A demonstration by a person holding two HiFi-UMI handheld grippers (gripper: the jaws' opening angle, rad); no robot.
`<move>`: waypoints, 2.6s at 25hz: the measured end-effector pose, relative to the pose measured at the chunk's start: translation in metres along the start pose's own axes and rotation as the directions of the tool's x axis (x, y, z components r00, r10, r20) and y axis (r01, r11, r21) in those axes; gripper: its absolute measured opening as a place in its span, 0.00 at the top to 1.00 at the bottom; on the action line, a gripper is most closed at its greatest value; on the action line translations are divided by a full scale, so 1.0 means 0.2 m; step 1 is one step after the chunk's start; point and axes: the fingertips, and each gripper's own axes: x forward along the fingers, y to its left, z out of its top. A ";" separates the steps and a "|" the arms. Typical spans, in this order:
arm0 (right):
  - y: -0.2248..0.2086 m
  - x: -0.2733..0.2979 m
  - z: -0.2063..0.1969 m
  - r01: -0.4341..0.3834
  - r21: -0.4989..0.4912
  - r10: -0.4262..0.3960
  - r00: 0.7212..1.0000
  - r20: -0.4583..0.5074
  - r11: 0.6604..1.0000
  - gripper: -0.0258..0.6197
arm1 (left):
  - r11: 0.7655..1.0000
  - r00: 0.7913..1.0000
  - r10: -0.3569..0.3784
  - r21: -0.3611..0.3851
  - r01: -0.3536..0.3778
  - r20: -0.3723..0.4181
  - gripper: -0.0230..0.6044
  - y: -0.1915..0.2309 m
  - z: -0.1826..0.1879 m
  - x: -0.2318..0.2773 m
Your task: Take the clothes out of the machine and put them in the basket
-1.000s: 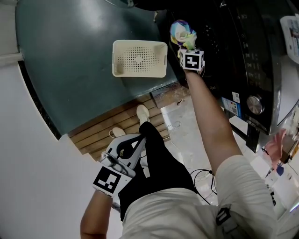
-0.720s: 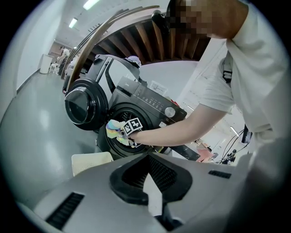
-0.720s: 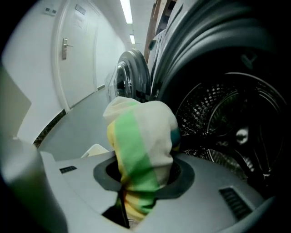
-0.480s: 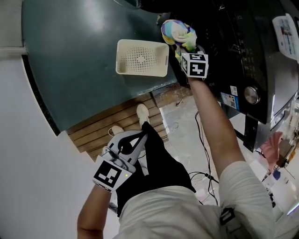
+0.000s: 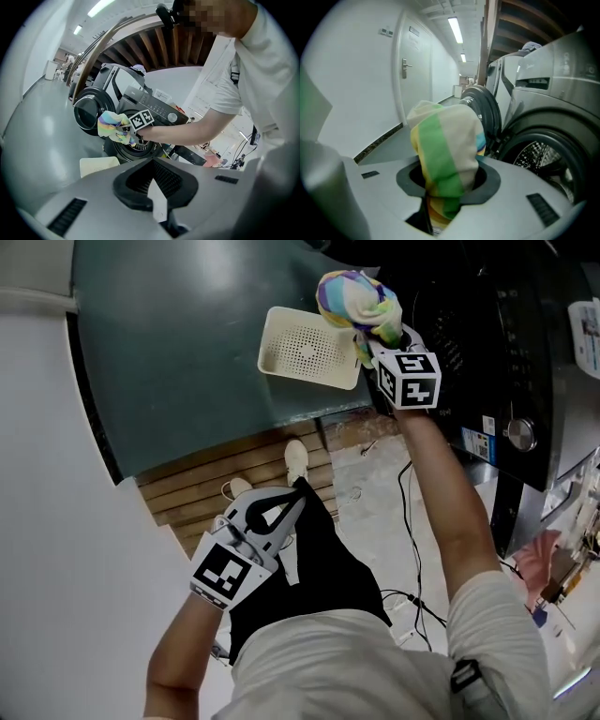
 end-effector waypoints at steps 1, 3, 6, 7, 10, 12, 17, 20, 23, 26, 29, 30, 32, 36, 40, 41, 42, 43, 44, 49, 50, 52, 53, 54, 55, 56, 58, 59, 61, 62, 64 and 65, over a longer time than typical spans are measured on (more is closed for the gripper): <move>0.05 0.00 0.02 -0.021 -0.014 0.021 1.000 0.003 1.000 0.74 | 1.000 1.000 0.005 -0.003 -0.005 0.004 0.97 0.00 -0.01 -0.02; 0.16 0.01 0.06 -0.062 -0.035 0.062 0.998 0.008 0.997 0.74 | 1.000 1.000 0.015 -0.011 -0.015 0.005 0.97 0.01 -0.04 -0.05; 0.30 0.02 0.10 -0.114 -0.053 0.114 0.993 0.012 0.992 0.74 | 0.999 1.000 0.028 -0.019 -0.028 0.009 0.97 0.02 -0.08 -0.10; 0.34 0.02 0.11 -0.128 -0.059 0.129 0.992 0.011 0.990 0.74 | 0.999 0.999 0.032 -0.022 -0.032 0.011 0.97 0.02 -0.09 -0.12; 0.45 0.04 0.11 -0.171 -0.077 0.171 0.985 0.005 0.982 0.74 | 0.999 0.999 0.044 -0.033 -0.043 0.020 0.97 0.02 -0.12 -0.15; 0.52 0.05 0.09 -0.197 -0.089 0.197 0.980 -0.005 0.976 0.74 | 0.998 0.998 0.054 -0.042 -0.053 0.024 0.97 0.03 -0.14 -0.17; 0.60 0.12 -0.04 -0.238 -0.116 0.234 0.971 -0.047 0.964 0.74 | 0.995 0.997 0.076 -0.060 -0.074 0.030 0.97 0.05 -0.19 -0.18; 0.61 0.20 -0.17 -0.248 -0.119 0.240 0.968 -0.080 0.961 0.74 | 0.994 0.996 0.087 -0.076 -0.084 0.031 0.97 0.08 -0.22 -0.17; 0.60 0.32 -0.32 -0.252 -0.118 0.236 0.962 -0.139 0.960 0.74 | 0.991 0.995 0.094 -0.094 -0.090 0.031 0.97 0.12 -0.24 -0.17; 0.60 0.44 -0.48 -0.260 -0.130 0.232 0.953 -0.198 0.957 0.74 | 0.990 0.995 0.096 -0.103 -0.094 0.022 0.97 0.15 -0.27 -0.15; 0.59 0.56 -0.62 -0.262 -0.125 0.226 0.943 -0.243 0.957 0.74 | 0.989 0.995 0.101 -0.114 -0.099 0.016 0.97 0.20 -0.29 -0.11; 0.58 0.60 -0.66 -0.262 -0.123 0.224 0.940 -0.256 0.957 0.74 | 0.988 0.994 0.104 -0.119 -0.102 0.013 0.97 0.21 -0.30 -0.10; 0.58 0.68 -0.74 -0.266 -0.113 0.226 0.933 -0.278 0.957 0.74 | 0.985 0.994 0.110 -0.132 -0.109 0.003 0.97 0.24 -0.32 -0.08; 0.58 0.82 -0.90 -0.278 -0.076 0.241 0.917 -0.317 0.958 0.73 | 0.981 0.992 0.125 -0.151 -0.125 -0.013 0.97 0.32 -0.35 -0.02; 0.58 0.97 -1.06 -0.297 -0.065 0.255 0.896 -0.363 0.953 0.73 | 0.977 0.991 0.128 -0.170 -0.130 -0.024 0.97 0.39 -0.37 0.05; 0.58 1.00 -1.10 -0.299 -0.060 0.257 0.891 -0.375 0.952 0.73 | 0.977 0.991 0.128 -0.170 -0.131 -0.025 0.97 0.41 -0.37 0.07; 0.58 1.04 -1.13 -0.301 -0.055 0.258 0.886 -0.386 0.952 0.73 | 0.976 0.991 0.130 -0.170 -0.132 -0.024 0.97 0.43 -0.37 0.09; 0.58 1.07 -1.16 -0.304 -0.053 0.259 0.881 -0.395 0.951 0.73 | 0.976 0.991 0.132 -0.172 -0.134 -0.023 0.97 0.44 -0.37 0.11; 0.57 1.10 -1.19 -0.307 -0.054 0.260 0.877 -0.404 0.950 0.73 | 0.975 0.990 0.136 -0.175 -0.138 -0.022 0.97 0.45 -0.37 0.12; 0.57 1.26 -1.29 -0.325 -0.049 0.270 0.851 -0.451 0.944 0.72 | 0.968 0.987 0.154 -0.195 -0.159 -0.040 0.97 0.51 -0.43 0.16; 0.57 1.28 -1.30 -0.326 -0.047 0.270 0.847 -0.458 0.944 0.72 | 0.966 0.987 0.156 -0.202 -0.162 -0.045 0.97 0.52 -0.44 0.16; 0.56 1.31 -1.33 -0.326 -0.032 0.272 0.837 -0.475 0.945 0.71 | 0.962 0.986 0.159 -0.215 -0.166 -0.052 0.97 0.53 -0.46 0.17; 0.56 1.33 -1.34 -0.322 -0.017 0.274 0.832 -0.482 0.947 0.71 | 0.961 0.986 0.160 -0.220 -0.168 -0.054 0.97 0.53 -0.46 0.18; 0.55 1.35 -1.36 -0.313 0.002 0.273 0.828 -0.489 0.950 0.69 | 0.960 0.985 0.161 -0.224 -0.170 -0.055 0.97 0.54 -0.46 0.18; 0.54 1.36 -1.38 -0.299 0.021 0.270 0.825 -0.497 0.954 0.66 | 0.960 0.985 0.162 -0.224 -0.170 -0.056 0.97 0.55 -0.46 0.19; 0.53 1.37 -1.39 -0.286 0.038 0.266 0.821 -0.505 0.957 0.63 | 0.960 0.985 0.161 -0.224 -0.170 -0.057 0.97 0.55 -0.46 0.19; 0.52 1.37 -1.41 -0.270 0.065 0.264 0.816 -0.514 0.961 0.59 | 0.959 0.985 0.160 -0.226 -0.169 -0.058 0.97 0.56 -0.45 0.21; 0.52 1.36 -1.42 -0.267 0.076 0.267 0.815 -0.514 0.961 0.58 | 0.959 0.986 0.158 -0.228 -0.167 -0.058 0.97 0.55 -0.44 0.22; 0.51 1.34 -1.42 -0.267 0.089 0.274 0.815 -0.510 0.960 0.58 | 0.961 0.987 0.151 -0.225 -0.160 -0.057 0.97 0.55 -0.42 0.24; 0.50 1.33 -1.41 -0.266 0.091 0.275 0.817 -0.507 0.960 0.58 | 0.963 0.988 0.147 -0.220 -0.155 -0.054 0.97 0.55 -0.41 0.25; 0.49 1.29 -1.40 -0.266 0.091 0.275 0.821 -0.500 0.960 0.58 | 0.966 0.989 0.140 -0.212 -0.147 -0.047 0.97 0.54 -0.39 0.26; 0.49 1.27 -1.39 -0.267 0.090 0.275 0.822 -0.499 0.960 0.58 | 0.968 0.990 0.136 -0.208 -0.142 -0.043 0.97 0.53 -0.37 0.26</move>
